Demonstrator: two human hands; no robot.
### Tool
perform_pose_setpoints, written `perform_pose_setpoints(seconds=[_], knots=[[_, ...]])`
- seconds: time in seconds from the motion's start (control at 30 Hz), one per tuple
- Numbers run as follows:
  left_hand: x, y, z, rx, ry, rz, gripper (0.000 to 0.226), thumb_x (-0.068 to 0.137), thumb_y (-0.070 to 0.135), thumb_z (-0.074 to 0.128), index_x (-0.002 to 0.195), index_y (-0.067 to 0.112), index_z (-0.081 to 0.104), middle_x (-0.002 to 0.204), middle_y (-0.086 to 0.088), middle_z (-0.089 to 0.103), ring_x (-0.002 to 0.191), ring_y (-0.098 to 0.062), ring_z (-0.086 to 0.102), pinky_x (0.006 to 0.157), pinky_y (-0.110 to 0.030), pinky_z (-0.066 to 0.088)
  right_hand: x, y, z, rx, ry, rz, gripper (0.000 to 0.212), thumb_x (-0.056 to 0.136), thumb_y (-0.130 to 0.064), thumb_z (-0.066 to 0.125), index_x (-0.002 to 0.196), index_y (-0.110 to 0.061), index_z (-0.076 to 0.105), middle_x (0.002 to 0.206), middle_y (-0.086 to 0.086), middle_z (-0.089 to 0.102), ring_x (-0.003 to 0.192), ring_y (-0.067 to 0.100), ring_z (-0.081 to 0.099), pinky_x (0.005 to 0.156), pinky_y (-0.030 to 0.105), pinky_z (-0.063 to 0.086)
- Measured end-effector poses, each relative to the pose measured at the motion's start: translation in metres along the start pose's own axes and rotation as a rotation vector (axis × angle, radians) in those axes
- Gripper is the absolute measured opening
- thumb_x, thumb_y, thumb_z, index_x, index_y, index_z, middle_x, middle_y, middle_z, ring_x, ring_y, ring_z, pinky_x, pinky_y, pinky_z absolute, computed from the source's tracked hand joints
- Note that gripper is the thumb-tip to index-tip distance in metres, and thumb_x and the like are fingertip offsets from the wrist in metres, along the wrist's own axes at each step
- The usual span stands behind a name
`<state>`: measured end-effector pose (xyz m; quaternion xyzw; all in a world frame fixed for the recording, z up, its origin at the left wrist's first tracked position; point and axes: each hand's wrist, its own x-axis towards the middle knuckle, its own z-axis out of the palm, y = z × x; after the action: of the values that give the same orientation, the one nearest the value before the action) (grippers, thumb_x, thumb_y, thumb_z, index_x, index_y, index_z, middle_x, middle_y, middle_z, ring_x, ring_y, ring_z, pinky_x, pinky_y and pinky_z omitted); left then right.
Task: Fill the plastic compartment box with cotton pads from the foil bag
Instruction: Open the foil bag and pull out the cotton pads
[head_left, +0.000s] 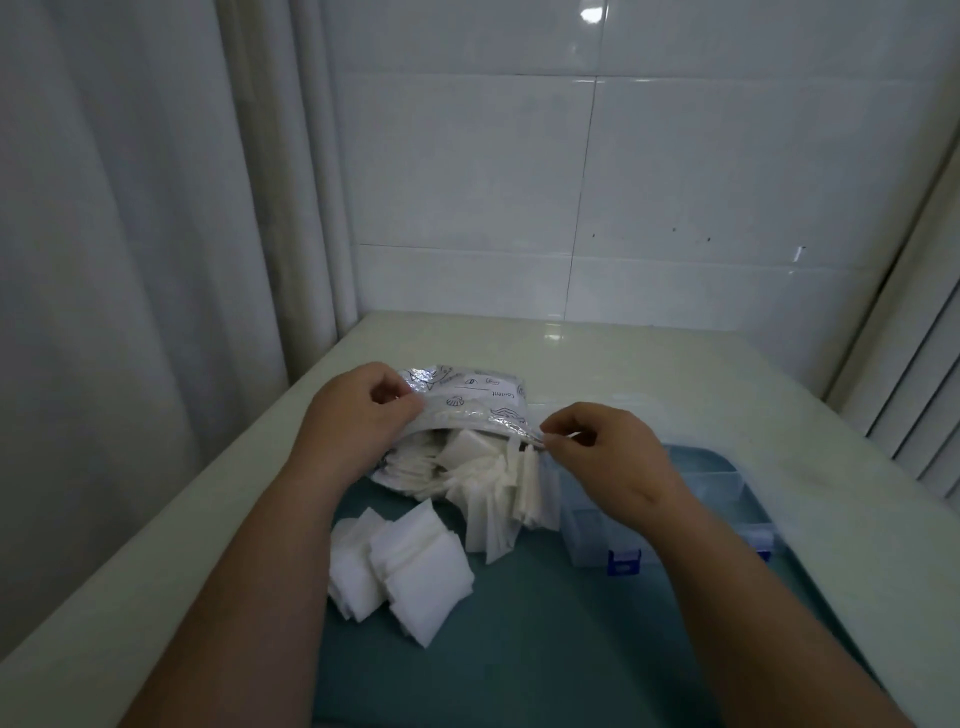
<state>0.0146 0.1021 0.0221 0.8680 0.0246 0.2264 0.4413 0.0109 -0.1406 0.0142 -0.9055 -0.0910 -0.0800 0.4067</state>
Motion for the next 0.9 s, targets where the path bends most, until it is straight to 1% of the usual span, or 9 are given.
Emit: perform_pose_setpoints(seconds=[0.13,0.2,0.3,0.37,0.47,0.6,0.73,0.83,0.9], knots=[[-0.009,0.01,0.002,0.128,-0.133,0.108,0.018,0.076,0.033,0.074,0.063,0.025,0.065,0.064,0.01,0.063,0.064,-0.008,0.058,0.061,-0.027,0.045,-0.004,-0.001,-0.008,-0.059,-0.058,-0.03,0.028,0.092,-0.015,0.054,0.104,-0.038,0.066,0.098,-0.012,0.065,0.083,0.002,0.059,0.06,0.009,0.041],[-0.011,0.011,0.003,0.188,-0.222,0.131,0.02,0.075,0.039,0.075,0.063,0.026,0.067,0.065,0.011,0.065,0.065,-0.006,0.058,0.061,-0.027,0.044,-0.007,-0.003,-0.011,-0.111,-0.125,-0.072,0.041,0.089,-0.006,0.053,0.105,-0.042,0.063,0.1,-0.018,0.061,0.086,0.0,0.057,0.062,0.008,0.04],[-0.014,0.011,0.003,0.218,-0.33,0.129,0.025,0.069,0.05,0.079,0.068,0.027,0.069,0.067,0.011,0.067,0.063,-0.005,0.059,0.064,-0.03,0.049,-0.011,-0.008,-0.012,-0.201,-0.217,-0.183,0.05,0.082,-0.002,0.062,0.107,-0.045,0.061,0.106,-0.027,0.049,0.09,-0.007,0.048,0.067,0.005,0.037],[-0.017,0.014,0.005,0.279,-0.374,0.14,0.034,0.062,0.058,0.08,0.075,0.031,0.067,0.072,0.011,0.066,0.067,-0.004,0.06,0.066,-0.03,0.05,-0.011,-0.01,-0.009,-0.289,-0.23,-0.248,0.055,0.078,-0.005,0.07,0.114,-0.045,0.06,0.115,-0.021,0.045,0.098,-0.004,0.043,0.081,0.009,0.036],[-0.023,0.022,0.011,0.37,-0.421,0.192,0.052,0.052,0.071,0.075,0.087,0.037,0.058,0.079,0.013,0.058,0.07,-0.001,0.055,0.061,-0.028,0.043,-0.014,-0.013,-0.003,-0.459,-0.25,-0.262,0.067,0.077,-0.014,0.072,0.129,-0.049,0.048,0.126,-0.012,0.037,0.117,0.009,0.035,0.097,0.026,0.037],[-0.028,0.026,0.021,0.54,-0.442,0.254,0.06,0.052,0.075,0.073,0.099,0.04,0.059,0.086,0.018,0.054,0.078,0.0,0.051,0.062,-0.026,0.036,-0.016,-0.016,0.002,-0.623,-0.239,-0.278,0.072,0.079,-0.031,0.074,0.138,-0.048,0.037,0.132,-0.005,0.034,0.121,0.017,0.034,0.1,0.03,0.035],[-0.03,0.026,0.03,0.666,-0.425,0.298,0.059,0.054,0.078,0.066,0.095,0.036,0.063,0.093,0.014,0.057,0.084,-0.008,0.055,0.066,-0.029,0.042,-0.015,-0.013,0.008,-0.674,-0.159,-0.293,0.06,0.077,-0.038,0.073,0.131,-0.039,0.047,0.126,-0.004,0.04,0.114,0.018,0.039,0.095,0.029,0.037],[-0.03,0.026,0.035,0.683,-0.397,0.33,0.039,0.063,0.062,0.067,0.078,0.027,0.059,0.089,0.008,0.054,0.083,-0.015,0.056,0.063,-0.029,0.039,-0.012,-0.011,0.009,-0.67,-0.101,-0.298,0.04,0.075,-0.039,0.074,0.113,-0.035,0.06,0.118,-0.006,0.046,0.108,0.017,0.043,0.088,0.027,0.037],[-0.028,0.024,0.034,0.69,-0.389,0.319,0.032,0.067,0.054,0.068,0.078,0.026,0.058,0.093,0.007,0.051,0.085,-0.017,0.056,0.064,-0.029,0.038,-0.011,-0.01,0.009,-0.658,-0.09,-0.301,0.035,0.074,-0.043,0.076,0.106,-0.035,0.065,0.114,-0.007,0.048,0.105,0.017,0.044,0.085,0.026,0.035]])
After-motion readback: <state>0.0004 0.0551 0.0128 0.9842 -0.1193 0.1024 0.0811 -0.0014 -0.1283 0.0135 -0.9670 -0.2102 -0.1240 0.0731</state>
